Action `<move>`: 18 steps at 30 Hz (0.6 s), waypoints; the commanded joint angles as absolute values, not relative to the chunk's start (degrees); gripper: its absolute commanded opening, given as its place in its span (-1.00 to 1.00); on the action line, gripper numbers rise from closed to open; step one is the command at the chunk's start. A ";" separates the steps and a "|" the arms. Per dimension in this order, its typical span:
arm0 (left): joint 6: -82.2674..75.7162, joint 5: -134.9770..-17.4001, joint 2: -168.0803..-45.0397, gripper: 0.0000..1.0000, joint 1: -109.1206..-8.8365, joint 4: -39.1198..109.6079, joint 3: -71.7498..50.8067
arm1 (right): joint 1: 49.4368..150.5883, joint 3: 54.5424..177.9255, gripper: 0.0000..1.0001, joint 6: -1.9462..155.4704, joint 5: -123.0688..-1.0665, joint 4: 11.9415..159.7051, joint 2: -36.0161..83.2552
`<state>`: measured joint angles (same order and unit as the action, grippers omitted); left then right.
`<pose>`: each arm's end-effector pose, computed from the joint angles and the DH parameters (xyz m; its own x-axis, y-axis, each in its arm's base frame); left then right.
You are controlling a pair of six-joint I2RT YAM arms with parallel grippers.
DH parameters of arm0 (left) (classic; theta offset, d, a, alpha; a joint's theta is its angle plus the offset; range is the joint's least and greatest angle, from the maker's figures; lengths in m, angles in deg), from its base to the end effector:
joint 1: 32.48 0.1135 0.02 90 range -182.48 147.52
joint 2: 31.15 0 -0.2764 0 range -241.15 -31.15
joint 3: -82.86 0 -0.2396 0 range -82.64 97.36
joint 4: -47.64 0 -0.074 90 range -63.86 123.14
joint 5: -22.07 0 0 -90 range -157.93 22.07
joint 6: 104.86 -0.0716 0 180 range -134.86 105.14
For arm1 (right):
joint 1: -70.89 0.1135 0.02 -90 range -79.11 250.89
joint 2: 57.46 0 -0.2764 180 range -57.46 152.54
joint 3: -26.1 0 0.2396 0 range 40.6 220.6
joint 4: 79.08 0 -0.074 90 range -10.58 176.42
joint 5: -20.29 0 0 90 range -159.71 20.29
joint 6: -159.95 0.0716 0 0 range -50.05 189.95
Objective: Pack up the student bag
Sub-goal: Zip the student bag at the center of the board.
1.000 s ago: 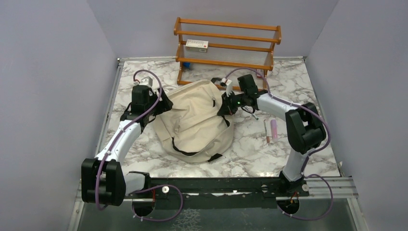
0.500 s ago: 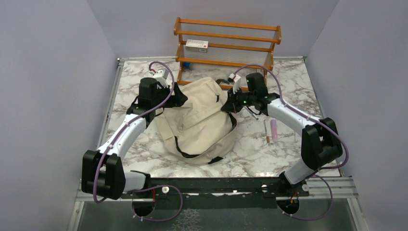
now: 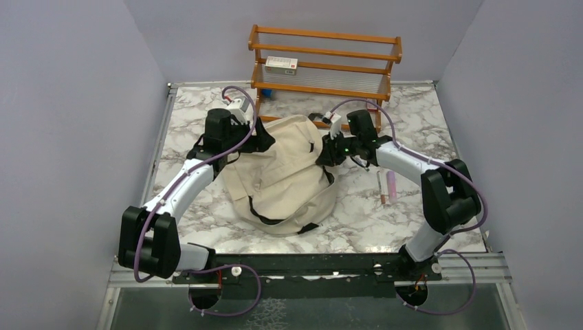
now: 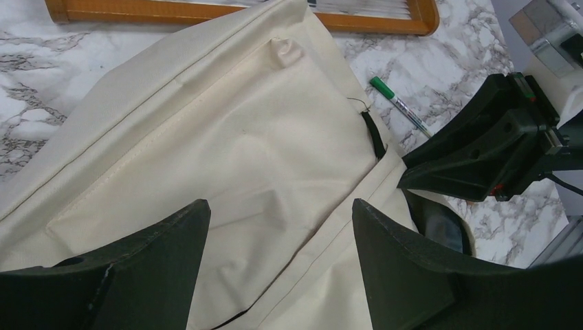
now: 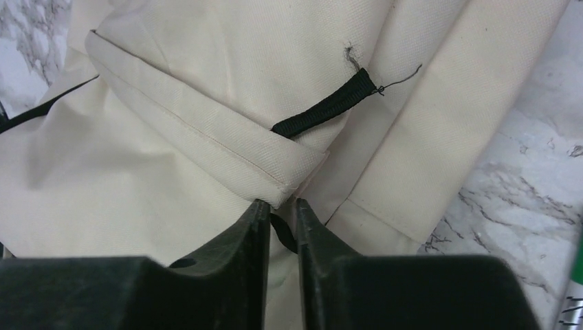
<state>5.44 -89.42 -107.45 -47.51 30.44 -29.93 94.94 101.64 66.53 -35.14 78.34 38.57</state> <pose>0.2996 -0.1076 0.2819 -0.5950 -0.1745 -0.7846 0.3754 0.8028 -0.4632 0.3219 0.1881 0.2137 -0.5799 -0.3126 -0.7523 -0.7500 0.5654 0.3432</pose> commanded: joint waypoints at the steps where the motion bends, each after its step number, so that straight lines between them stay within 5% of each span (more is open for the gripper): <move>1: 4.91 -90.66 -106.41 0.54 -47.67 31.65 -30.92 | 94.96 102.75 -0.43 65.87 -37.03 81.21 40.32; 10: 5.18 -90.74 -106.75 0.54 -47.68 31.73 -31.50 | 94.97 101.95 -0.09 64.34 -37.10 79.98 41.16; 18: 5.34 -90.97 -107.20 0.54 -47.68 31.93 -31.75 | 94.97 101.06 -0.03 63.77 -36.19 79.40 40.99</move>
<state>5.46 -89.53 -107.45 -47.51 30.48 -31.05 94.94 101.66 65.06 -36.21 78.89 40.47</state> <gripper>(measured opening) 0.769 0.470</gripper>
